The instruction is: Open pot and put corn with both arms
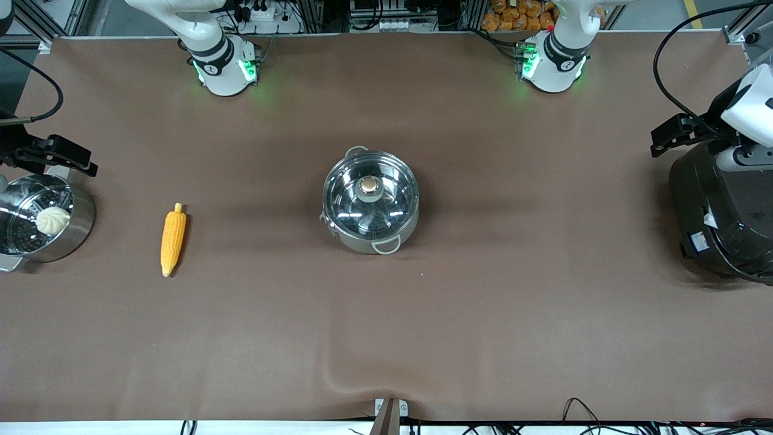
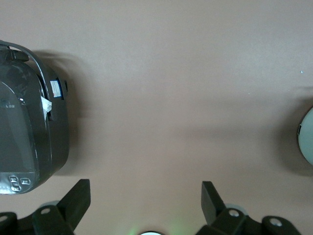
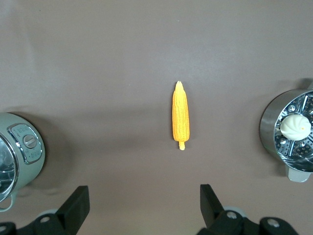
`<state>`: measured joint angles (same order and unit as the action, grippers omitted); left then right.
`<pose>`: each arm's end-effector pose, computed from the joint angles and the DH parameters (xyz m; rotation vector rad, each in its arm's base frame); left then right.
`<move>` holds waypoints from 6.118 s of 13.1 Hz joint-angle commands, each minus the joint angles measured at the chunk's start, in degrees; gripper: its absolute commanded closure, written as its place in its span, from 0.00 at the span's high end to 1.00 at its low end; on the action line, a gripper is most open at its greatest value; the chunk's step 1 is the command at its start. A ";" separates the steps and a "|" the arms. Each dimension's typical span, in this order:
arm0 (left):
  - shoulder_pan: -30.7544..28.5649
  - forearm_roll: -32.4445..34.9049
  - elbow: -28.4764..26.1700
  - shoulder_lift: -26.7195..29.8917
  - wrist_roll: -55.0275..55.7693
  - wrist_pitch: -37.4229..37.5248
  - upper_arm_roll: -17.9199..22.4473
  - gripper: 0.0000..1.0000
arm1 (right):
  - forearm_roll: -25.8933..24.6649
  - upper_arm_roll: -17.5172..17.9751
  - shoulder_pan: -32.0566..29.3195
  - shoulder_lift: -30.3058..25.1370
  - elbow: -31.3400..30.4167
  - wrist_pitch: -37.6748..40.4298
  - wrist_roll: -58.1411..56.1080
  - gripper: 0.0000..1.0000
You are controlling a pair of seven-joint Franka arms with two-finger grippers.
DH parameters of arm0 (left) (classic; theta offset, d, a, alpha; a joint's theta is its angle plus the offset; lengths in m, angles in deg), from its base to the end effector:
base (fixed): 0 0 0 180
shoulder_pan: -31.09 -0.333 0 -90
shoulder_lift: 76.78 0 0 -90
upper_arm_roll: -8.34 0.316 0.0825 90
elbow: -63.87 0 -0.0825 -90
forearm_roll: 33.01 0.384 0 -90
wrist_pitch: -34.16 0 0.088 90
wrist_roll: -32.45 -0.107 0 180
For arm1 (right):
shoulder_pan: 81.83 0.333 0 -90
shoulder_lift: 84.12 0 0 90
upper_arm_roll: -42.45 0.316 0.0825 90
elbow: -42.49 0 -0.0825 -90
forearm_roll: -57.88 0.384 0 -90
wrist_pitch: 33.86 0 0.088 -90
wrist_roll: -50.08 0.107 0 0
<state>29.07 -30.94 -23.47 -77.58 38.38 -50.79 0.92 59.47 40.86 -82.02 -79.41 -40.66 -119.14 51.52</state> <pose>0.5479 -0.0471 0.6311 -3.1009 -0.0177 0.0805 0.5717 -0.0139 0.6271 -3.1141 0.0849 0.0700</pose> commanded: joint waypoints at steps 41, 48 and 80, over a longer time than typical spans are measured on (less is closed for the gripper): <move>48.52 0.21 16.49 -38.48 68.25 -26.85 1.97 1.00 | -0.62 -2.02 -4.64 22.36 -34.18 -55.87 -19.28 1.00; 48.61 0.21 16.49 -39.54 68.16 -26.85 1.89 0.84 | -0.27 -1.84 -5.35 23.41 -35.59 -55.79 -19.99 1.00; 14.09 -1.55 -23.99 -4.12 28.11 -29.29 1.53 0.00 | 3.42 -2.10 20.82 15.24 0.53 -10.61 19.97 0.13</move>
<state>47.55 -32.07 -35.84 -87.79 72.67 -74.36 3.34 63.38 39.39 -65.76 -64.21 -41.03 -130.57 64.92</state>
